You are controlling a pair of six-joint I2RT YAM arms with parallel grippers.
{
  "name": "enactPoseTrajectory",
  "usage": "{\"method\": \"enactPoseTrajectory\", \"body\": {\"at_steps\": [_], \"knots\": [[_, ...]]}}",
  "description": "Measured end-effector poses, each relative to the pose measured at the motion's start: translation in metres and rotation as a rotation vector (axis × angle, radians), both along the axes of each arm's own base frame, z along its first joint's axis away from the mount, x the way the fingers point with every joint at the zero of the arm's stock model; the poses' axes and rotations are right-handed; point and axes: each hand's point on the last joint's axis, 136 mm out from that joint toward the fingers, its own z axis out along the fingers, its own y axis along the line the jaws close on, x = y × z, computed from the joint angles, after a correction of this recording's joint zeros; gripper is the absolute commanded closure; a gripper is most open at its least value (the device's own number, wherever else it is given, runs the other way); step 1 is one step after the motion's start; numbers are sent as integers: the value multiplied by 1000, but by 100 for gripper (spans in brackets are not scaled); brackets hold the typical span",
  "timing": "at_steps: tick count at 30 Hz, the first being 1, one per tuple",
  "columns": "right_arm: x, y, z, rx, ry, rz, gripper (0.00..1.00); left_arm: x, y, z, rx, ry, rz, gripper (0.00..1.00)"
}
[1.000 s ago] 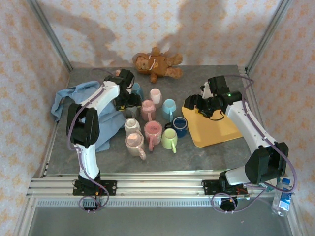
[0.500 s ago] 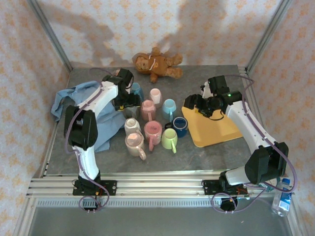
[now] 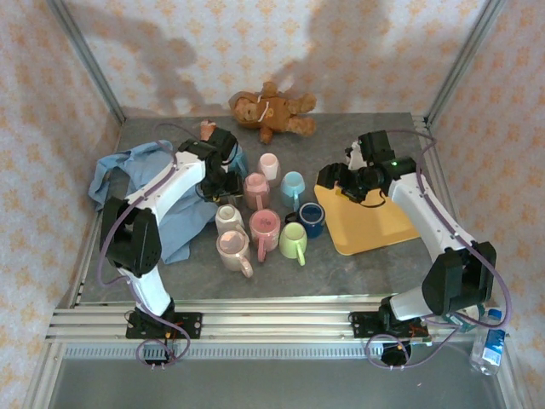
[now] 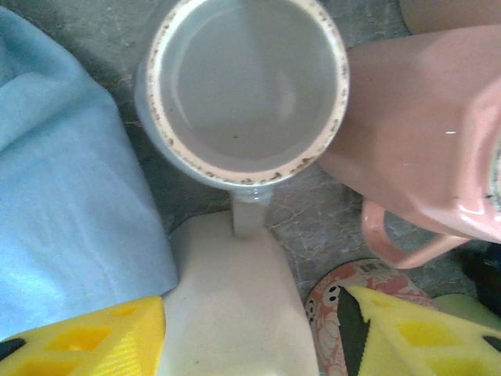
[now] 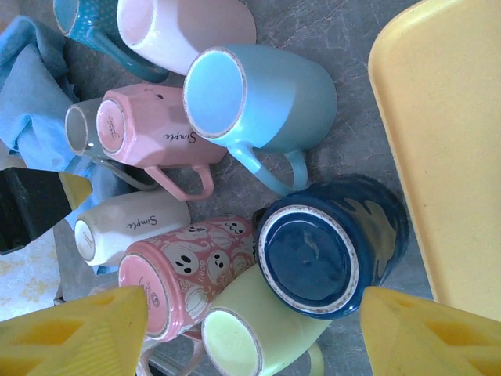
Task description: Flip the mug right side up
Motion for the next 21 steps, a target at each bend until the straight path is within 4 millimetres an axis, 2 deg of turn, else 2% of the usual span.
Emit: {"method": "enactPoseTrajectory", "body": {"at_steps": [5, 13, 21], "knots": [[0, 1, 0, 5, 1, 3, 29, 1, 2, -4, 17, 6, 11, 46], [-1, 1, 0, 5, 1, 3, 29, 9, 0, -26, 27, 30, 21, 53], [1, 2, 2, 10, -6, 5, 29, 15, -1, -31, 26, 16, 26, 61]]}}
